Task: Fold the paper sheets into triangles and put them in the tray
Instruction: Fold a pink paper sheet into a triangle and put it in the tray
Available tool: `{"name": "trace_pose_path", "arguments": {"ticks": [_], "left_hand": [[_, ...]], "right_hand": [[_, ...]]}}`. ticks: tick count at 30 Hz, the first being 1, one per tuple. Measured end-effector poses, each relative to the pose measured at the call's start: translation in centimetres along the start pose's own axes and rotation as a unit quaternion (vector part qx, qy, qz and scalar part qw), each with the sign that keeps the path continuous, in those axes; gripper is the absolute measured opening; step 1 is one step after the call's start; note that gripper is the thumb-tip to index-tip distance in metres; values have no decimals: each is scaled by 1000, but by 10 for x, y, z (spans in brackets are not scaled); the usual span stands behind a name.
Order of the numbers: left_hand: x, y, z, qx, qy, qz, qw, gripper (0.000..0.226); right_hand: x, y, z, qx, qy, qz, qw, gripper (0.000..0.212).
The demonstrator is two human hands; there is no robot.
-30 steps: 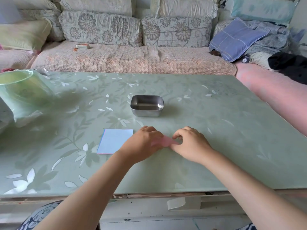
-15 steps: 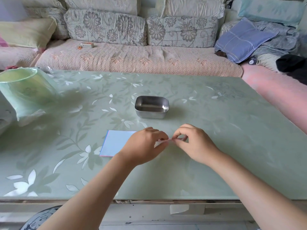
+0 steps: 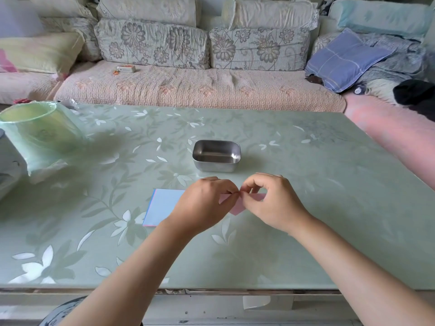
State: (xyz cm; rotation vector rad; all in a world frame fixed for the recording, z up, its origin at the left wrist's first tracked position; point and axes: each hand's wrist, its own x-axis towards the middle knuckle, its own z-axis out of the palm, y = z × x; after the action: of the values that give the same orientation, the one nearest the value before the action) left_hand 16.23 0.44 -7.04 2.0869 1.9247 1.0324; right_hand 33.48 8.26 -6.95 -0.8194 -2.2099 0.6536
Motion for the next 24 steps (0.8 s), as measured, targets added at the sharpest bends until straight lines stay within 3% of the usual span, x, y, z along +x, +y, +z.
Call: {"name": "trace_pose_path", "arguments": {"ticks": [7, 16, 24], "left_hand": [[1, -1, -2, 9, 7, -5, 1000, 11], [3, -5, -9, 62, 23, -15, 998, 10], [3, -20, -27, 97, 57, -59, 992, 9]], "right_hand": [[3, -3, 2, -113, -3, -36, 993, 12], [6, 8, -3, -121, -21, -23, 992, 13], [7, 27, -12, -149, -46, 66, 985, 18]]}}
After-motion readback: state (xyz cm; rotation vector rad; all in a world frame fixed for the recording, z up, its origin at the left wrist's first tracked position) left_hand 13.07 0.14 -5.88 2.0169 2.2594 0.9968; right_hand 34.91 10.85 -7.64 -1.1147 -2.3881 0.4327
